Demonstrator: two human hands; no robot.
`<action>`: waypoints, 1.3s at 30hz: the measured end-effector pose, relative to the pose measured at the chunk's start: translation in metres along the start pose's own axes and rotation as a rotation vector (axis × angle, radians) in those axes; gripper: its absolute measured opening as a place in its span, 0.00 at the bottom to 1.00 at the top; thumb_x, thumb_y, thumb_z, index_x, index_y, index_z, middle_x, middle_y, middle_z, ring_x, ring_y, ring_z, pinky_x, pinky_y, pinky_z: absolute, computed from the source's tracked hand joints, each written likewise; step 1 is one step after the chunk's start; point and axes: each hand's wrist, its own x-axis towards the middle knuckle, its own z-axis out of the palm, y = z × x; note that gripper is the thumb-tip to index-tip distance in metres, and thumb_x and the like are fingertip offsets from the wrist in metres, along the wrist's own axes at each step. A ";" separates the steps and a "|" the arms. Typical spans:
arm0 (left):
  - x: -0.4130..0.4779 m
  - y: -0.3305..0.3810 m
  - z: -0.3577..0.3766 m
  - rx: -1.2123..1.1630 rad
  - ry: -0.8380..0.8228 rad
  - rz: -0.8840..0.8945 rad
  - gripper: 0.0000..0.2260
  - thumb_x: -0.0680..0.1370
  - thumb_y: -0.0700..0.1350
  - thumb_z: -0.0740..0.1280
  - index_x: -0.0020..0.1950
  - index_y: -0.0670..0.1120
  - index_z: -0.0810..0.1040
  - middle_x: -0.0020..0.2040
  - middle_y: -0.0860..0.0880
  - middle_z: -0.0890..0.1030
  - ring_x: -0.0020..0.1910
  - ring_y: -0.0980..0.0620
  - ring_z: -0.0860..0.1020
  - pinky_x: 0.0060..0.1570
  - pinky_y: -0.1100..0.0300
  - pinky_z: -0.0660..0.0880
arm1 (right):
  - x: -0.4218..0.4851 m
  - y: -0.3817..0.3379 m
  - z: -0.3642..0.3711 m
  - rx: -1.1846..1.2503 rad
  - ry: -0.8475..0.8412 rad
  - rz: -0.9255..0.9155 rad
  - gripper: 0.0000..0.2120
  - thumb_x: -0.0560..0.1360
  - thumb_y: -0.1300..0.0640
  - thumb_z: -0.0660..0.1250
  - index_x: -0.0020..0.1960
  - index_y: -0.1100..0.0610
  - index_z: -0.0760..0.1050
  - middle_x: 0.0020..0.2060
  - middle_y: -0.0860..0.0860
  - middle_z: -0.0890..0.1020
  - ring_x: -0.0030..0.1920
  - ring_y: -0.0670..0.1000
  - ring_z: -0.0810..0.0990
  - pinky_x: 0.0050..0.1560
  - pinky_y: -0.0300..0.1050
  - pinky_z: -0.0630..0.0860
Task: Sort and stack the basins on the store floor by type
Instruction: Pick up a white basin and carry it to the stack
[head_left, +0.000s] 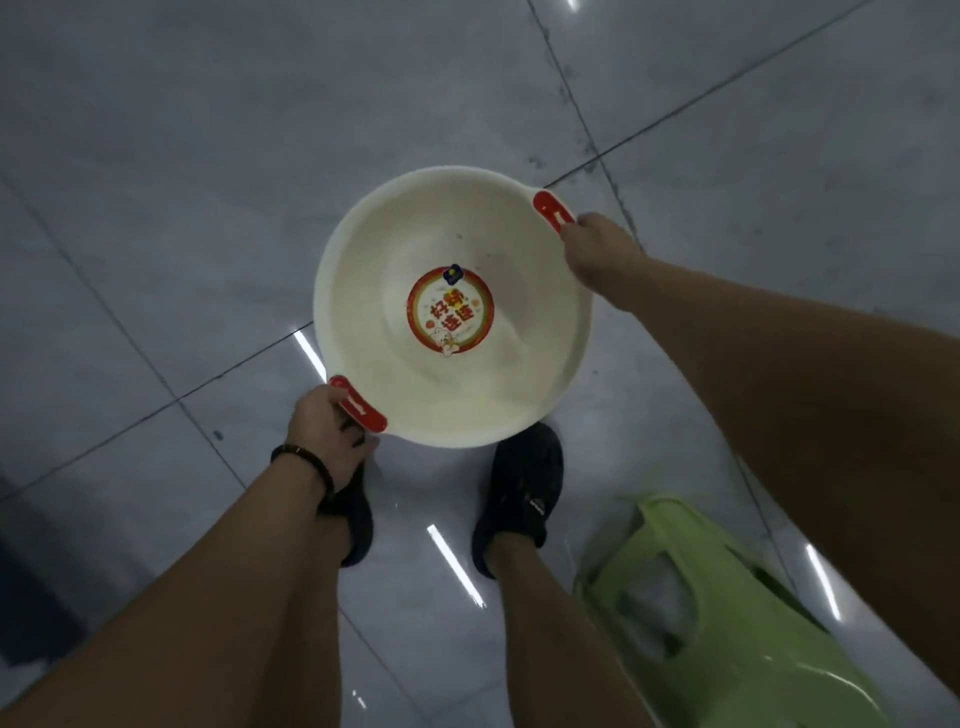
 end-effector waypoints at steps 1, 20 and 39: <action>0.010 0.000 -0.003 -0.028 -0.015 -0.005 0.19 0.78 0.47 0.61 0.67 0.45 0.79 0.61 0.42 0.83 0.61 0.39 0.79 0.61 0.44 0.77 | 0.008 0.003 0.007 0.039 0.000 0.006 0.21 0.87 0.48 0.54 0.72 0.57 0.74 0.61 0.57 0.80 0.57 0.58 0.79 0.52 0.50 0.71; -0.194 0.130 0.000 0.321 -0.045 0.191 0.22 0.78 0.39 0.62 0.72 0.43 0.72 0.60 0.43 0.77 0.63 0.37 0.77 0.60 0.37 0.78 | -0.171 0.042 -0.158 0.575 -0.014 0.187 0.16 0.87 0.48 0.54 0.62 0.58 0.73 0.48 0.56 0.81 0.47 0.56 0.81 0.42 0.49 0.77; -0.655 0.070 0.140 1.288 -0.562 0.526 0.19 0.79 0.45 0.68 0.69 0.42 0.74 0.57 0.39 0.79 0.51 0.39 0.79 0.45 0.46 0.81 | -0.723 0.184 -0.258 1.640 0.671 0.589 0.13 0.82 0.48 0.65 0.52 0.57 0.81 0.47 0.59 0.86 0.46 0.62 0.83 0.46 0.54 0.81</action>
